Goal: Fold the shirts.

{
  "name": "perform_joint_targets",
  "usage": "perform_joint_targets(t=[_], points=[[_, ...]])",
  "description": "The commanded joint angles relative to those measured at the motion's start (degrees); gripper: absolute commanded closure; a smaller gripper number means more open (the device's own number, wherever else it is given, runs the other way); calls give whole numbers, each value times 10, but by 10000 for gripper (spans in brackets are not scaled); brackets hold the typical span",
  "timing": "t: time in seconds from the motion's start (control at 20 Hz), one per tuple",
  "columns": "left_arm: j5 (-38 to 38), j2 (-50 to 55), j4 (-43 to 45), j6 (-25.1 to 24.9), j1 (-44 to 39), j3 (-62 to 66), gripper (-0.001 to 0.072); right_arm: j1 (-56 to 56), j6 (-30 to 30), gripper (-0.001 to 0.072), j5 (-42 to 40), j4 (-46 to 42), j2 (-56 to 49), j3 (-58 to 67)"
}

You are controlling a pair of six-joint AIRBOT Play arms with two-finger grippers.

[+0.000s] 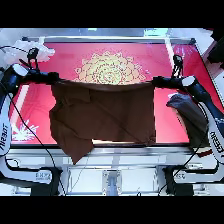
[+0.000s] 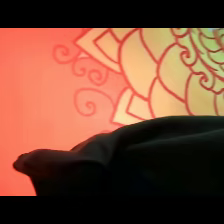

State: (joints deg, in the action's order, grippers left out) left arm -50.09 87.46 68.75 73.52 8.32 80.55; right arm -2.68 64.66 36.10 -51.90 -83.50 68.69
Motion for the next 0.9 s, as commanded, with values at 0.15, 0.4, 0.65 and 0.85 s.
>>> perform_joint_targets(t=[0.15, 0.4, 0.65, 0.85], points=[[59, -33, 145, 42, -1, 10, 696, 1, 11, 683, 5, -76, 22, 90], [-5, -33, 27, -21, -1, 18, 696, 2, 14, 683, 65, -76, 20, 109], [-213, -33, 23, -35, -1, 11, 696, 22, 34, 683, 243, -176, 20, 106], [-253, -33, 26, -33, -1, -22, 696, 55, 38, 683, 249, -212, 20, 52]])
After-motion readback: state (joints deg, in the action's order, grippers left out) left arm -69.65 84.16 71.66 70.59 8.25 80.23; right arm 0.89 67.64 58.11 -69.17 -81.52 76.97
